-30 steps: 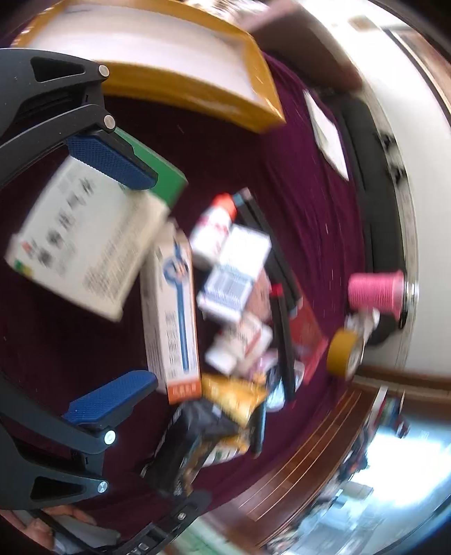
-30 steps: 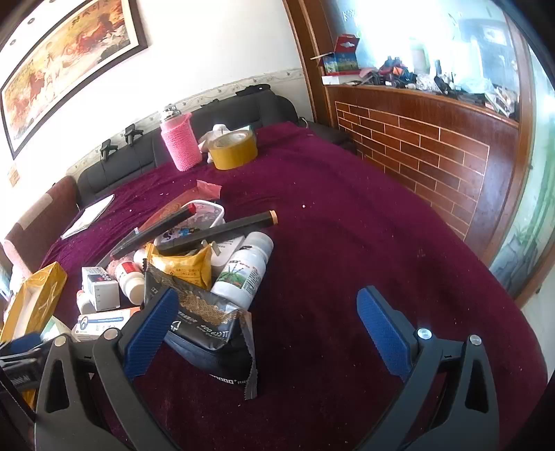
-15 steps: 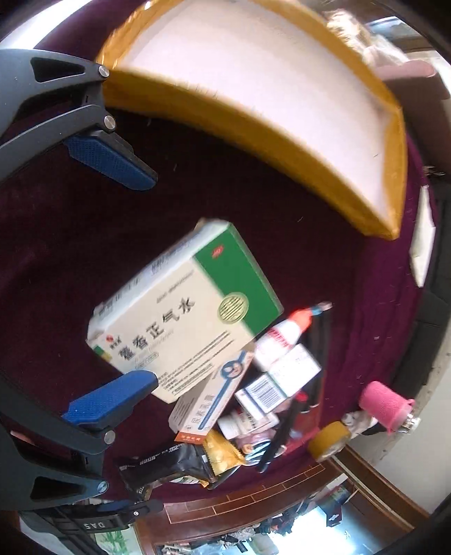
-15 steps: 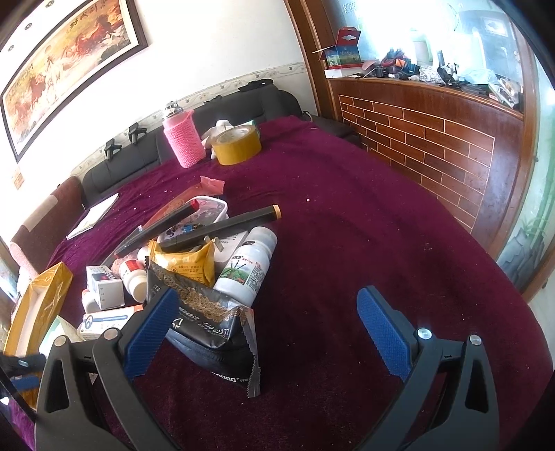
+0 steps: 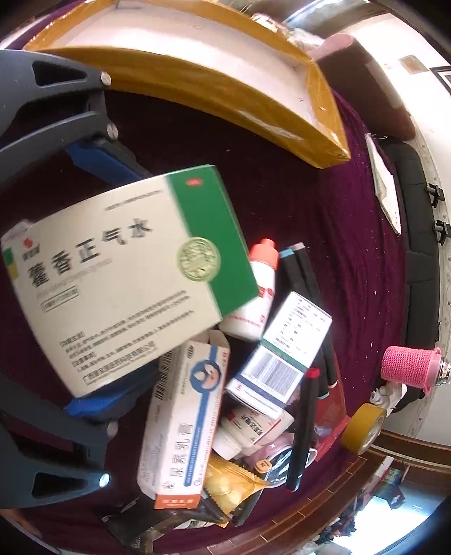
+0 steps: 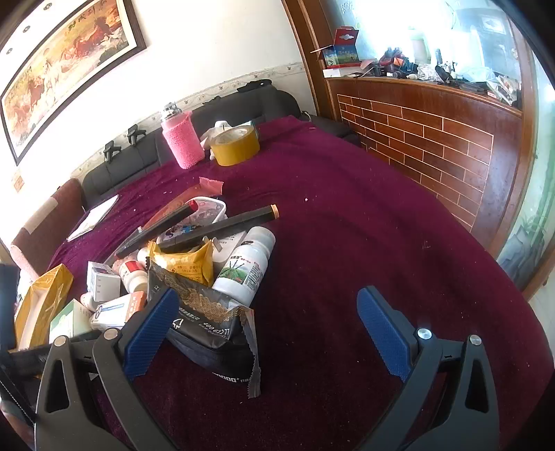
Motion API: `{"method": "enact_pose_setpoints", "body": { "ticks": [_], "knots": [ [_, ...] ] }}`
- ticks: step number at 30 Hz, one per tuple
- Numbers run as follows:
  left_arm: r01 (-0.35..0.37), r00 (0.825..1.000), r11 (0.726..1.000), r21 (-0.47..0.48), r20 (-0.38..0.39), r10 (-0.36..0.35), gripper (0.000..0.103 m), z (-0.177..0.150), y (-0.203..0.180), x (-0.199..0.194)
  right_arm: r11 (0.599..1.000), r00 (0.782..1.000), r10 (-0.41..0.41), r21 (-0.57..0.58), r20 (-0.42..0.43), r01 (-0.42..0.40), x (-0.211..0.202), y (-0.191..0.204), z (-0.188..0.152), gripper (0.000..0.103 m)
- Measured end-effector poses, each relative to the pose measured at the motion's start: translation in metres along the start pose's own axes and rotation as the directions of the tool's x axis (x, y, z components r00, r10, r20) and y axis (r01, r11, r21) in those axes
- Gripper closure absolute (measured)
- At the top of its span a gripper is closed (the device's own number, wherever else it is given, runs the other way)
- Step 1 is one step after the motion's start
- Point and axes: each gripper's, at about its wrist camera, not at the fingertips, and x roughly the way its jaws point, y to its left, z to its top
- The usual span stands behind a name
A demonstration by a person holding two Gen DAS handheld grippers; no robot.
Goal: Organize objects
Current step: 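Grasp the green medicine box with the left tool while the right tool approaches, then grasp the small white barcode box with the right tool while the left holds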
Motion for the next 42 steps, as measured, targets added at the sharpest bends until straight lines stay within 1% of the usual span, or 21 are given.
{"method": "enact_pose_setpoints", "body": {
  "ticks": [1, 3, 7, 10, 12, 16, 17, 19, 20, 21, 22, 24, 25, 26, 28, 31, 35, 37, 38, 40, 42],
  "knots": [
    [0.028, 1.000, 1.000, -0.007, 0.009, -0.027, 0.018, -0.004, 0.005, -0.004, 1.000, 1.000, -0.001, 0.000, -0.003, 0.001, 0.001, 0.000, 0.000, 0.000],
    [0.072, 0.997, 0.997, -0.009, 0.028, -0.072, 0.037, -0.008, 0.019, -0.016, 1.000, 1.000, -0.007, -0.001, -0.012, 0.007, 0.003, 0.000, 0.000, 0.000],
    [0.225, 0.971, 0.973, -0.048, 0.090, -0.220, 0.038, -0.018, 0.054, -0.052, 1.000, 0.999, -0.023, -0.012, -0.036, 0.023, 0.007, 0.002, 0.000, 0.000],
    [0.275, 0.949, 0.961, -0.025, 0.168, -0.267, 0.038, -0.024, 0.071, -0.085, 0.999, 1.000, -0.024, -0.030, -0.017, 0.024, 0.002, 0.005, -0.001, 0.000],
    [0.289, 0.935, 0.957, 0.000, 0.213, -0.283, 0.037, -0.030, 0.079, -0.105, 0.996, 0.999, -0.030, -0.084, -0.032, 0.027, -0.004, 0.016, 0.002, 0.000],
    [0.304, 0.920, 0.953, 0.008, 0.256, -0.296, 0.037, -0.037, 0.100, -0.125, 0.962, 0.995, 0.071, -0.261, -0.064, -0.086, -0.022, 0.068, 0.018, 0.000],
    [0.312, 0.917, 0.950, 0.003, 0.262, -0.302, 0.037, -0.039, 0.106, -0.127, 0.935, 0.990, 0.106, -0.330, -0.092, -0.131, -0.023, 0.091, 0.023, 0.000],
    [0.314, 0.913, 0.949, -0.006, 0.275, -0.301, 0.037, -0.043, 0.118, -0.131, 0.895, 0.976, 0.150, -0.399, -0.155, -0.201, -0.016, 0.122, 0.027, 0.000],
    [0.312, 0.912, 0.950, -0.011, 0.284, -0.296, 0.037, -0.046, 0.124, -0.133, 0.866, 0.961, 0.173, -0.431, -0.216, -0.252, -0.006, 0.142, 0.027, 0.000],
    [0.309, 0.910, 0.951, -0.017, 0.295, -0.290, 0.037, -0.048, 0.131, -0.136, 0.839, 0.950, 0.175, -0.465, -0.260, -0.282, 0.007, 0.162, 0.027, 0.000],
    [0.301, 0.910, 0.953, -0.025, 0.305, -0.280, 0.037, -0.049, 0.137, -0.138, 0.825, 0.949, 0.163, -0.491, -0.271, -0.282, 0.014, 0.173, 0.026, 0.002],
    [0.280, 0.912, 0.959, -0.043, 0.324, -0.252, 0.037, -0.055, 0.156, -0.143, 0.775, 0.948, 0.107, -0.572, -0.300, -0.268, 0.038, 0.203, 0.022, 0.014],
    [0.273, 0.912, 0.960, -0.054, 0.333, -0.240, 0.037, -0.057, 0.166, -0.145, 0.760, 0.943, 0.084, -0.592, -0.321, -0.269, 0.049, 0.214, 0.020, 0.023],
    [0.265, 0.912, 0.962, -0.067, 0.340, -0.228, 0.037, -0.059, 0.175, -0.147, 0.754, 0.932, 0.071, -0.593, -0.354, -0.283, 0.061, 0.224, 0.020, 0.030],
    [0.249, 0.914, 0.964, -0.089, 0.351, -0.204, 0.037, -0.061, 0.194, -0.148, 0.754, 0.910, 0.069, -0.577, -0.408, -0.315, 0.077, 0.232, 0.021, 0.032],
    [0.234, 0.916, 0.966, -0.109, 0.357, -0.181, 0.037, -0.064, 0.209, -0.146, 0.744, 0.902, 0.015, -0.598, -0.432, -0.299, 0.100, 0.244, 0.017, 0.033],
    [0.225, 0.917, 0.967, -0.117, 0.360, -0.170, 0.037, -0.062, 0.215, -0.139, 0.741, 0.876, -0.043, -0.603, -0.481, -0.295, 0.117, 0.252, 0.007, 0.044],
    [0.228, 0.920, 0.966, -0.121, 0.353, -0.173, 0.037, -0.062, 0.216, -0.134, 0.748, 0.869, -0.025, -0.586, -0.495, -0.313, 0.116, 0.252, 0.006, 0.046],
    [0.233, 0.921, 0.965, -0.125, 0.346, -0.177, 0.037, -0.062, 0.215, -0.132, 0.756, 0.864, -0.016, -0.571, -0.503, -0.319, 0.116, 0.251, 0.006, 0.050],
    [0.250, 0.920, 0.960, -0.129, 0.339, -0.195, 0.037, -0.064, 0.214, -0.128, 0.770, 0.855, -0.004, -0.547, -0.519, -0.329, 0.117, 0.251, 0.006, 0.051],
    [0.250, 0.919, 0.960, -0.126, 0.342, -0.194, 0.037, -0.066, 0.214, -0.130, 0.795, 0.841, 0.023, -0.499, -0.541, -0.343, 0.119, 0.246, 0.008, 0.059]
  ]
}}
